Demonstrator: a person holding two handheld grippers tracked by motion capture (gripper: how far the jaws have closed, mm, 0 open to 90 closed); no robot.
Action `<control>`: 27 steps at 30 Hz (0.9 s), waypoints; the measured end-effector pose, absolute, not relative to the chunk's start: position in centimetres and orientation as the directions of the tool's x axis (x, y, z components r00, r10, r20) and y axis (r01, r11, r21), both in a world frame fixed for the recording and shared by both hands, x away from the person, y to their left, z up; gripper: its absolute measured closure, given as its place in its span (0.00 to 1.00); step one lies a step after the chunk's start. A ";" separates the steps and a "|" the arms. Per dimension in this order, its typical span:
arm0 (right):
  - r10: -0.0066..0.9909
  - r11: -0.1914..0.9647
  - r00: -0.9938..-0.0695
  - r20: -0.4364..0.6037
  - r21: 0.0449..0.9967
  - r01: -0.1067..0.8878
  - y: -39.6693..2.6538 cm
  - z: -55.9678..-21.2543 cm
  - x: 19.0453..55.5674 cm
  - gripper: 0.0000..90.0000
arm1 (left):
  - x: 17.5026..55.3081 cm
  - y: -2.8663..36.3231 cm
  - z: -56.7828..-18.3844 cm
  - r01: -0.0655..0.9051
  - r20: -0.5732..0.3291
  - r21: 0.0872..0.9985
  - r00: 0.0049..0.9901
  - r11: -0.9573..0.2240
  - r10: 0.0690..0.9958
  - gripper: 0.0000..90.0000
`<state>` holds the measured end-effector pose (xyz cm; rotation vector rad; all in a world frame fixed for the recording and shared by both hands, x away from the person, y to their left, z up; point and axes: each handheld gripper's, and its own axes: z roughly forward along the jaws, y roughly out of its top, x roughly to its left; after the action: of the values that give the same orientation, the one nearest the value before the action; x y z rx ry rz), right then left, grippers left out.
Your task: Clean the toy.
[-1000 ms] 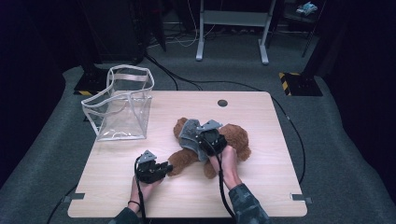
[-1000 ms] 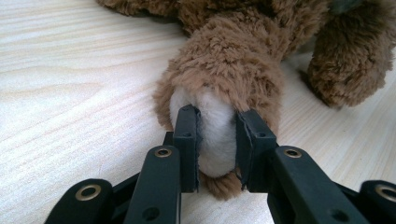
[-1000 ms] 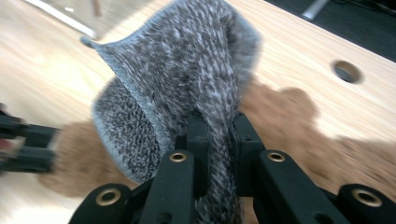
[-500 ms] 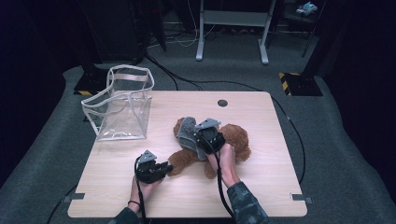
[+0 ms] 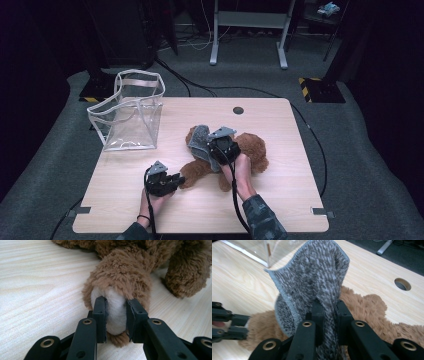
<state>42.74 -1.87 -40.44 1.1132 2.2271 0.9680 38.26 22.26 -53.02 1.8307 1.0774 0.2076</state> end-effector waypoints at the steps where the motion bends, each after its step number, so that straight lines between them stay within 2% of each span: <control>1: 0.824 0.423 -0.559 -0.091 0.755 0.501 -2.2 -40.5 42.9 0.90 | 38.3 22.3 -53.0 0.583 -0.299 0.800 0.593 -0.142 0.748 0.80; 8: 0.873 0.397 -0.477 -0.105 0.721 0.568 -6.0 -40.9 43.2 0.90 | 38.3 22.3 -53.0 0.584 -0.295 0.797 0.597 -0.153 0.746 0.80; 11: 0.884 0.370 -0.460 -0.089 0.734 0.569 -7.0 -40.6 43.1 0.90 | 38.3 22.3 -53.0 0.584 -0.295 0.797 0.597 -0.152 0.746 0.80; 15: 0.853 0.380 -0.517 -0.071 0.763 0.523 -4.9 -39.7 42.4 0.90 | 38.3 22.3 -53.0 0.586 -0.296 0.796 0.597 -0.153 0.745 0.80; 19: 0.830 0.439 -0.545 -0.119 0.742 0.507 -3.4 -40.3 42.6 0.90 | 38.3 22.3 -53.0 0.583 -0.293 0.798 0.596 -0.152 0.747 0.80; 27: 0.893 0.396 -0.420 -0.159 0.720 0.570 -8.6 -40.8 43.2 0.90 | 38.2 22.3 -53.0 0.586 -0.297 0.796 0.595 -0.150 0.747 0.80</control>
<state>43.24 -8.65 -40.78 1.2463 2.1223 0.7945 38.25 22.34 -53.01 1.8398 1.0790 0.2045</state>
